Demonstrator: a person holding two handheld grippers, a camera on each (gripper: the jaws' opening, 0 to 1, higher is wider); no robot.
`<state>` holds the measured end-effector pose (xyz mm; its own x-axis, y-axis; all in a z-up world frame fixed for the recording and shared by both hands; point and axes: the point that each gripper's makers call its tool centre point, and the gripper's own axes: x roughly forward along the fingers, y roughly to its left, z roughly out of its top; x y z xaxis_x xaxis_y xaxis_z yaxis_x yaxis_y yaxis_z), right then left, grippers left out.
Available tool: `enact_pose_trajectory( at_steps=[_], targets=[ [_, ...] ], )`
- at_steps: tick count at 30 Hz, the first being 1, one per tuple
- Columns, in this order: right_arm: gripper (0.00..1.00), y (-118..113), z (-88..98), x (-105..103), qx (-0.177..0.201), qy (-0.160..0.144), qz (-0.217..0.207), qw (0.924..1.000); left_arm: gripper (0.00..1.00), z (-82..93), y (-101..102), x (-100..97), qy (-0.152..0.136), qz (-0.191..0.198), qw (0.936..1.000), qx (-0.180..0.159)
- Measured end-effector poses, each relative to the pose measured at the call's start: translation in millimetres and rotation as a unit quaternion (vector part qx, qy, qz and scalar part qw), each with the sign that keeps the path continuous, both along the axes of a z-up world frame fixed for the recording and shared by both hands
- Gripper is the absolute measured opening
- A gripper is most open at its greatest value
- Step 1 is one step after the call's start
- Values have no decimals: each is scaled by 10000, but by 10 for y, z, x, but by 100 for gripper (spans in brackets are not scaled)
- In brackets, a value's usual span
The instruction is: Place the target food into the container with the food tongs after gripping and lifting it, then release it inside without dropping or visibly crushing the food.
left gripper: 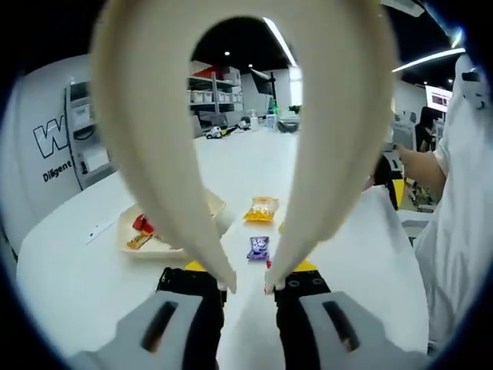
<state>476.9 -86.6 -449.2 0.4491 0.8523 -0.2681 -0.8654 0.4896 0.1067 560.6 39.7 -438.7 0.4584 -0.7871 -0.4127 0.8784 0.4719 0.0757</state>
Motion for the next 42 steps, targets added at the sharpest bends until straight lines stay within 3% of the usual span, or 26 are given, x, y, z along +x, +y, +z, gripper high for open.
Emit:
enact_pose_trajectory(
  at_steps=[7, 14, 21, 42],
  targets=[
    [89, 1, -25, -9, 2, 22, 6, 10000, 23, 19, 10, -135, -3, 219, 9996, -193],
    [89, 11, -36, -15, 16, 37, 23, 10000, 24, -72, -3, -239, 22, 280, 9996, -59],
    [89, 14, -55, -17, 20, 53, 34, 10000, 24, -50, -12, -304, 60, 310, 9994, -115],
    [89, 24, -63, -28, 48, 65, 52, 10000, 25, -80, -114, -299, 114, 233, 9996, -139]
  ],
)
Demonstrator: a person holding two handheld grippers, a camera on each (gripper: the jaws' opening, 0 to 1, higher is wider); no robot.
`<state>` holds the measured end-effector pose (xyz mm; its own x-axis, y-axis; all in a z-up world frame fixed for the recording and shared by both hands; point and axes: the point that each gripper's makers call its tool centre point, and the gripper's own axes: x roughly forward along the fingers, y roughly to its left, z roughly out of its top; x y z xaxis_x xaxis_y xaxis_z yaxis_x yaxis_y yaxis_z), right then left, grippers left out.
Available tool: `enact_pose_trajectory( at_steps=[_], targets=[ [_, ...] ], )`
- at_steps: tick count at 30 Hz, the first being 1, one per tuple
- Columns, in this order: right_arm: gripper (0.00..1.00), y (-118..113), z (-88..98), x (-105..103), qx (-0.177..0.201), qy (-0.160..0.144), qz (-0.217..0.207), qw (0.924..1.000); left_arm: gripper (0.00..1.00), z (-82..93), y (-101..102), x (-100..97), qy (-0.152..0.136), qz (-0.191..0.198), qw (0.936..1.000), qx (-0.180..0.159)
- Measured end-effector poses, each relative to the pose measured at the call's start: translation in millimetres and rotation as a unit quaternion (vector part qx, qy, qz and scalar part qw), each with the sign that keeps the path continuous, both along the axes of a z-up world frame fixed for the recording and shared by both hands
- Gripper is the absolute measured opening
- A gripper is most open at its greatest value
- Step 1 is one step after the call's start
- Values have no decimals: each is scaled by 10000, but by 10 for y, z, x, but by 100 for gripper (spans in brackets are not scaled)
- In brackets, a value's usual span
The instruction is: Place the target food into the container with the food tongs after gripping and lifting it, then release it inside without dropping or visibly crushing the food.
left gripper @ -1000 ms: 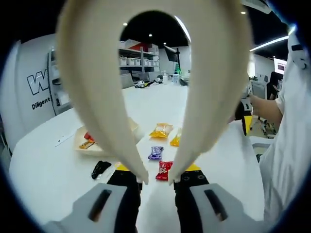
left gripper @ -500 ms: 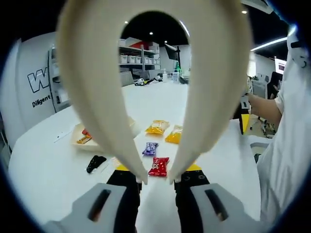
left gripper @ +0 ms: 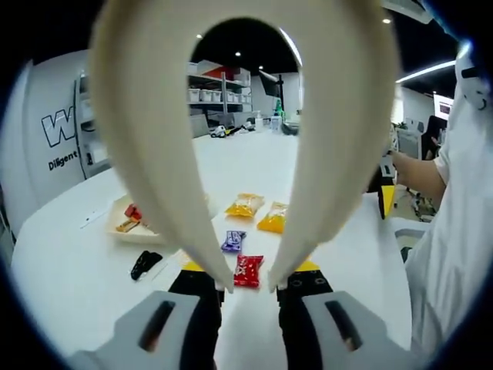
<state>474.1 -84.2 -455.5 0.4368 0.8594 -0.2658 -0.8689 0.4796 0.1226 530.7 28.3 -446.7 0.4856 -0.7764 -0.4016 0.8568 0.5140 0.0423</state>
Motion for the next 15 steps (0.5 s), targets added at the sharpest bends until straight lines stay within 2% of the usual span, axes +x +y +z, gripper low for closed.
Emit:
enact_pose_trajectory(
  at_steps=[15],
  targets=[
    [89, -15, 10, 24, -4, -9, -2, 10000, 26, -37, -167, 93, 62, -147, 9999, -10]
  ],
)
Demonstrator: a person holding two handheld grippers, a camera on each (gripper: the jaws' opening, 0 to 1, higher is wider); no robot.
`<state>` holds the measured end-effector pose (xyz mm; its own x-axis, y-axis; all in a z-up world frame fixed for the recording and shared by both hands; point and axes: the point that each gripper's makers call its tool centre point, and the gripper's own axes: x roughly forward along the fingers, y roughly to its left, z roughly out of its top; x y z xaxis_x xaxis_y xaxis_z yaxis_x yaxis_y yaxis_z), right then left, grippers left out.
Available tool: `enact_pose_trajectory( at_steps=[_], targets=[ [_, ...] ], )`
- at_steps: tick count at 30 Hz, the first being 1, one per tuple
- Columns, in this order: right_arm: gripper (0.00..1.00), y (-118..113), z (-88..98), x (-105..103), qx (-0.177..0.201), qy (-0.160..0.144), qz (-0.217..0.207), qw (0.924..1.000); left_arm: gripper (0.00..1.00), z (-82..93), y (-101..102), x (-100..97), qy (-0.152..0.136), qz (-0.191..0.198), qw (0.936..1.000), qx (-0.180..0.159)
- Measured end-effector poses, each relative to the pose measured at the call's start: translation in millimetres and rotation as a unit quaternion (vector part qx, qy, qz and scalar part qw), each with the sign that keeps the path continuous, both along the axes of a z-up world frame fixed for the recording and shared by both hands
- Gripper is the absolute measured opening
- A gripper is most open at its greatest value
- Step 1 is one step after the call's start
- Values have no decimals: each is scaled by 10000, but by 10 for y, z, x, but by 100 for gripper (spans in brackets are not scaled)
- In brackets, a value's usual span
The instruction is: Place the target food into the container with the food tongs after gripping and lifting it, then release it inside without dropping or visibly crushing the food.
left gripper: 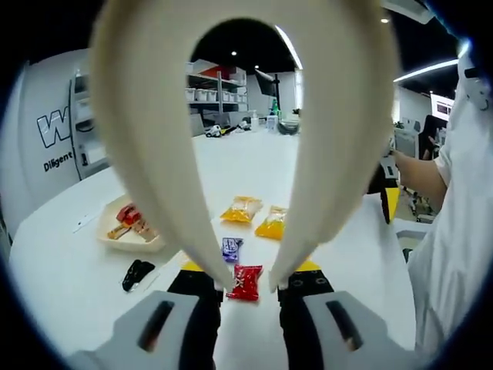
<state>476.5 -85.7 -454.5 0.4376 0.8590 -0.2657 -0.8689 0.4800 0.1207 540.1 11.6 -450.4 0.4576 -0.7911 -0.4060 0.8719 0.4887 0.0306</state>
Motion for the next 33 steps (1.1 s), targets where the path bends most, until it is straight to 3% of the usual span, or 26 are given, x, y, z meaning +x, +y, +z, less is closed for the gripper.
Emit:
enact_pose_trajectory(
  at_steps=[12, 33],
  targets=[
    [89, -40, -27, 1, 27, 30, -28, 10000, 27, -141, -151, 83, 79, -248, 9995, 189],
    [90, -92, -91, 41, 49, 106, -82, 9999, 27, -349, -153, 191, 337, -278, 9987, 278]
  ],
)
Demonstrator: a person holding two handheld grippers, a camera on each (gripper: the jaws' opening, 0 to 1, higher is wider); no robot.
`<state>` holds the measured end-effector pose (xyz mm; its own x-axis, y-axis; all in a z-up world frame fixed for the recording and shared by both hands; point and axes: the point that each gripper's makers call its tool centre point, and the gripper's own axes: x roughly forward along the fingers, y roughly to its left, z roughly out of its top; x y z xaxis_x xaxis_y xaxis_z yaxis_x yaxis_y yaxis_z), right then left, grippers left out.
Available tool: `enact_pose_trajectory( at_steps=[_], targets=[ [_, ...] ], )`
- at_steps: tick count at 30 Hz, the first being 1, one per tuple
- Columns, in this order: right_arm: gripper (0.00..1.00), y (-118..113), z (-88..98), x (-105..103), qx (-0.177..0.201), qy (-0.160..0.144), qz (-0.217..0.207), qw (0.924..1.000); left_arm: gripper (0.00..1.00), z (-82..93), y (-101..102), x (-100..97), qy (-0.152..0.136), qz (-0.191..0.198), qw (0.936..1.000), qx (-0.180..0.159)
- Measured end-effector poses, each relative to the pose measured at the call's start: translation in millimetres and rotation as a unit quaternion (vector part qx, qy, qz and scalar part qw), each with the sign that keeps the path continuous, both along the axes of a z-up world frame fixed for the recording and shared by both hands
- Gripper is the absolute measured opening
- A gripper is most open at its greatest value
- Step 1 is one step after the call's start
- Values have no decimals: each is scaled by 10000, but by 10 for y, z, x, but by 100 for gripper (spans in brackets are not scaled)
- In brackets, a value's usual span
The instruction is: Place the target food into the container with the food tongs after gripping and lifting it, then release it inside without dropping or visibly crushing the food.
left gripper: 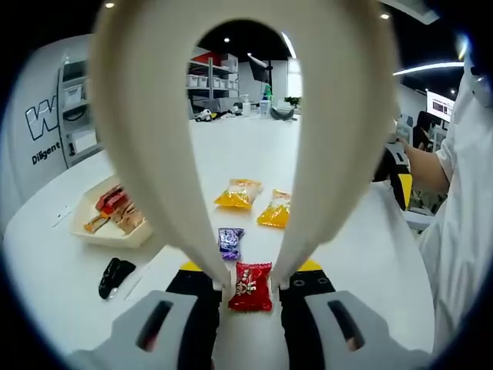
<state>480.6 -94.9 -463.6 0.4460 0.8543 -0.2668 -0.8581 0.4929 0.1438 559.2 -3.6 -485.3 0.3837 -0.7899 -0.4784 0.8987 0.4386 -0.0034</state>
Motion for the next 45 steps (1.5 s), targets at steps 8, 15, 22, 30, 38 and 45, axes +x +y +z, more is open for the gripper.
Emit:
enact_pose_trajectory(
  at_steps=[8, 15, 22, 30, 38, 45],
  targets=[
    [89, -2, -10, 13, 0, 6, -2, 10000, 26, -28, -14, 1, 15, -7, 10000, 11],
    [89, 3, -8, 5, 1, -1, 10, 10000, 23, -23, -34, -38, -186, -95, 9997, 96],
    [89, 1, -9, -15, -10, -7, 21, 10000, 19, -11, -43, -55, -247, -108, 9996, 91],
    [89, -4, 13, -22, 7, -31, 17, 10000, 19, 21, -41, -84, -240, -144, 9996, 40],
    [89, -14, 22, -28, 22, -46, 15, 10000, 18, 194, 8, -63, -196, -145, 9994, -225],
    [89, -12, 40, -38, 37, -71, 31, 10000, 18, 352, 47, 9, -162, -151, 9990, -384]
  ],
)
